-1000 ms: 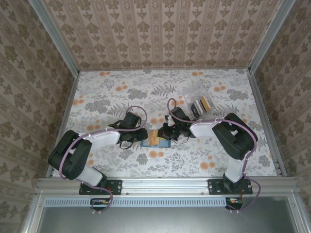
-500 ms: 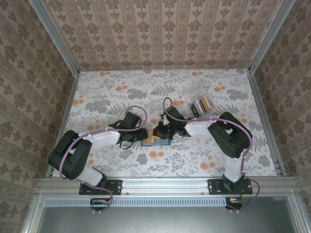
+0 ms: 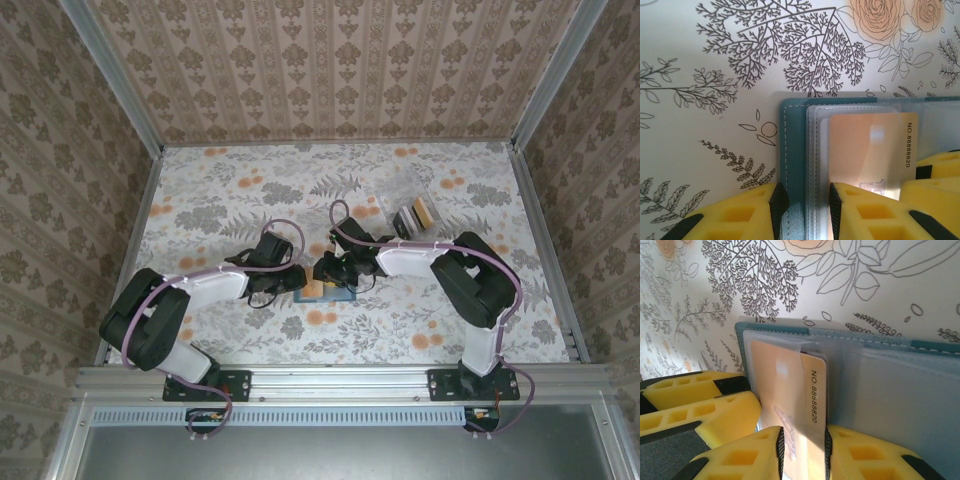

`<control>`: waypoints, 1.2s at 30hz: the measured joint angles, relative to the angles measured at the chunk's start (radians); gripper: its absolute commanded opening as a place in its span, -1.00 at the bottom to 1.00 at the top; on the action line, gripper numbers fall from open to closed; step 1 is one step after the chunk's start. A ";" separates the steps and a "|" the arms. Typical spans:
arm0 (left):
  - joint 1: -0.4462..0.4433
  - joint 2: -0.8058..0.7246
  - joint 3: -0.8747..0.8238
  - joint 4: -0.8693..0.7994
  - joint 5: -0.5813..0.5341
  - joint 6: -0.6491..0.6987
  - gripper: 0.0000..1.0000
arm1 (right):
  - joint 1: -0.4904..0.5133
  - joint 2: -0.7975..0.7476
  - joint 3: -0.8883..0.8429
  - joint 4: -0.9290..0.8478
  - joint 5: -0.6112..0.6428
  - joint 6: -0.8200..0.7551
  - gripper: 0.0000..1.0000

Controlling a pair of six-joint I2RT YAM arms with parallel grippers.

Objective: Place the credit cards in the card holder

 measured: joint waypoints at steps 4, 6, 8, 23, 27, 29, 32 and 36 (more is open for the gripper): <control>0.000 0.000 0.000 0.000 0.005 0.000 -0.40 | 0.000 0.000 0.002 -0.020 0.003 -0.013 -0.65; 0.000 0.000 0.000 0.000 0.004 0.000 -0.40 | 0.000 0.000 0.004 -0.031 0.003 -0.018 -0.73; 0.000 0.000 0.000 0.000 0.004 0.000 -0.40 | 0.000 0.006 0.015 -0.039 0.000 -0.018 -0.75; 0.002 0.001 0.000 0.003 -0.009 -0.001 -0.40 | 0.013 0.039 0.092 -0.117 0.013 -0.048 -0.51; 0.001 0.016 0.001 0.022 0.003 -0.004 -0.44 | 0.019 0.003 0.094 -0.190 0.071 -0.082 -0.49; 0.001 0.020 0.002 0.028 0.005 -0.005 -0.44 | 0.018 -0.016 0.094 -0.224 0.101 -0.098 -0.49; 0.001 0.026 0.004 0.034 0.008 -0.007 -0.45 | 0.018 -0.029 0.093 -0.264 0.142 -0.109 -0.51; 0.000 0.027 0.006 0.040 0.012 -0.007 -0.45 | 0.016 -0.030 0.079 -0.302 0.186 -0.125 -0.64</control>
